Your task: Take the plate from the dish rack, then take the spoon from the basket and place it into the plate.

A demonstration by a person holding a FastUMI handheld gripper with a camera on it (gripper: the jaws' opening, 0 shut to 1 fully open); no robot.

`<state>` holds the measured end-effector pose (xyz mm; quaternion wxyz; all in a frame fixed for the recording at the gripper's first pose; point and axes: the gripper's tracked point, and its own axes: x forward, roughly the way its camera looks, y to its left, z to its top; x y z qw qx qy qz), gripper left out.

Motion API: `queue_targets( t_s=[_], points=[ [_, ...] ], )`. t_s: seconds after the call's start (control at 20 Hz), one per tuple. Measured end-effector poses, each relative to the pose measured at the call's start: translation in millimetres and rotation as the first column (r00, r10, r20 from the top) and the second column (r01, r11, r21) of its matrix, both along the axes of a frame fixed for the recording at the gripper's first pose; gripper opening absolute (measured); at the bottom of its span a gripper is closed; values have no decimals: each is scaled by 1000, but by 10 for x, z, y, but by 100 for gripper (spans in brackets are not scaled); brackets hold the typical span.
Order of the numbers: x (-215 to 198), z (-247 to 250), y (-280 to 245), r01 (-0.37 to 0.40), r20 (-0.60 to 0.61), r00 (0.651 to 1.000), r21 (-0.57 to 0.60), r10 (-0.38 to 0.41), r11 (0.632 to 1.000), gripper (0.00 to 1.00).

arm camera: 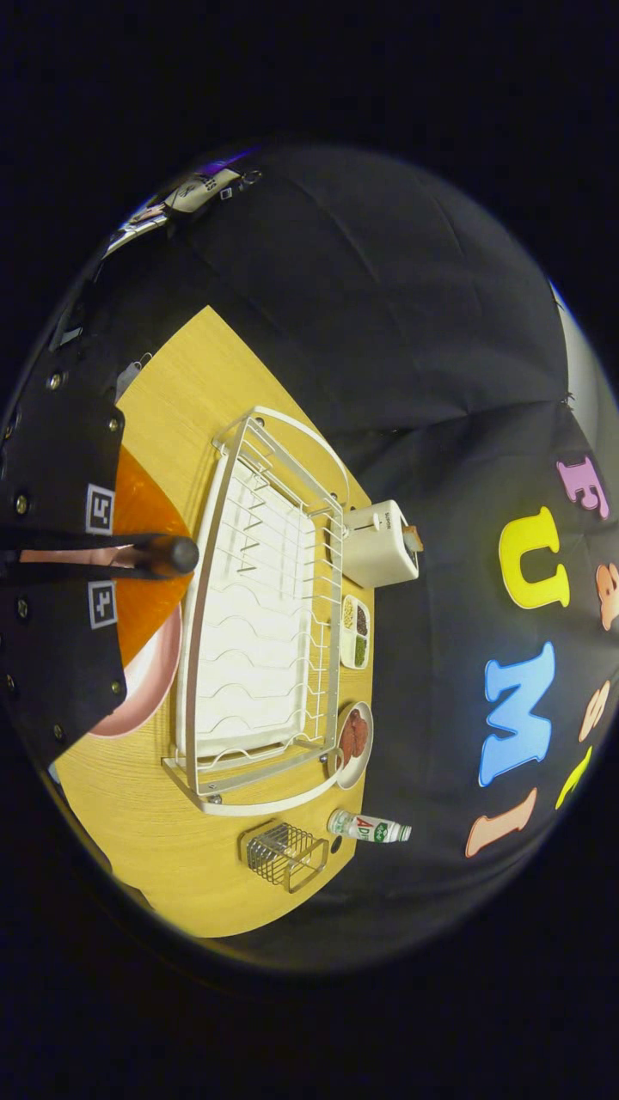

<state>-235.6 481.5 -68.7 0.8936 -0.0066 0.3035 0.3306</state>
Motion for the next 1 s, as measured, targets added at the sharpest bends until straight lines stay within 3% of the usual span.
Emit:
queue_targets(
  t_s=[0.15,0.35,0.55,0.6,1.0],
  points=[
    [-24,18,-60,-5,2,1000,-5,5,1000,12],
    [-41,106,-161,-10,6,1000,-7,10,1000,12],
    [30,239,-226,7,11,1000,17,-7,1000,20],
    [40,289,-255,11,17,1000,21,-11,1000,26],
    [238,624,-456,66,48,996,72,-69,995,26]
  ],
)
